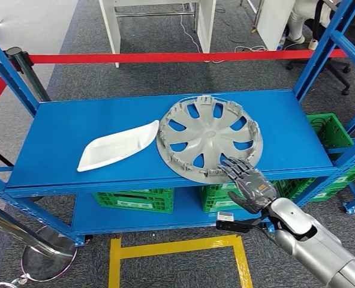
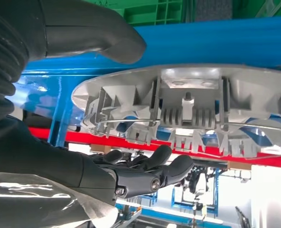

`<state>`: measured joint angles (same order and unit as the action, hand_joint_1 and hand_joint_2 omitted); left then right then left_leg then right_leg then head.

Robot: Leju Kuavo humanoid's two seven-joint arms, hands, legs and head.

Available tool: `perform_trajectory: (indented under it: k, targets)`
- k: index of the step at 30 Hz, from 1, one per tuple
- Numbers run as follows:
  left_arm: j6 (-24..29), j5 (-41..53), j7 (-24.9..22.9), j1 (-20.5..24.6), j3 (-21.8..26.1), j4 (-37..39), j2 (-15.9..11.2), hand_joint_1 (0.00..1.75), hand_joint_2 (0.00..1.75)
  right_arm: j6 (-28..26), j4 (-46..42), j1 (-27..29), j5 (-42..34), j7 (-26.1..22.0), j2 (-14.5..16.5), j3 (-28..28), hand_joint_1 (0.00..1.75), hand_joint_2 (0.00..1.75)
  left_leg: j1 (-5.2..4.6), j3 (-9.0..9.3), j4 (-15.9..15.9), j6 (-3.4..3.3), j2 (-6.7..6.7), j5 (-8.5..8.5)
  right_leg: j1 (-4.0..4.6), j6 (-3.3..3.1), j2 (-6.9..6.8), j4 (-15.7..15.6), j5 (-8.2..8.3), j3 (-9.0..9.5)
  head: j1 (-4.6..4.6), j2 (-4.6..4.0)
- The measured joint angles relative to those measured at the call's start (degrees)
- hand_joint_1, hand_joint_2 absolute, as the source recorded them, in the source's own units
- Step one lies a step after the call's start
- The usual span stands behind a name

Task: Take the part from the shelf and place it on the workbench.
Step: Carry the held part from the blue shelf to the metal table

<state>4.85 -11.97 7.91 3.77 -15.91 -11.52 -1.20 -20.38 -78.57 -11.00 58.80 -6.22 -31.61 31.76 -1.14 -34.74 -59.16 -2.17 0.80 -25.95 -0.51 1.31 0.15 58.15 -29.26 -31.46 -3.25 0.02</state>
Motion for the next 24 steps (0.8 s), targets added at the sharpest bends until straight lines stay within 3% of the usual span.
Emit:
perform_trajectory:
  k: [11,24]
  targets:
    - [-0.2,0.1,0.0,-0.1,0.0,0.0,0.0,0.0,0.0,0.6,1.2,-0.9,0.0,-0.4,0.0,0.8,0.0,1.75,-0.01,-0.01,0.0,0.0,0.0,0.0,0.0,0.0,-0.01,0.0,0.0,0.0,-0.01,0.0]
    - [-0.5,0.8,-0.4,0.1,0.0,0.0,0.0,0.0,0.0,-4.1,5.8,-3.5,3.3,0.5,3.0,3.2,0.0,1.75,0.0,0.0,0.0,0.01,0.0,0.02,0.0,0.0,-0.01,0.0,0.0,0.02,0.01,0.0]
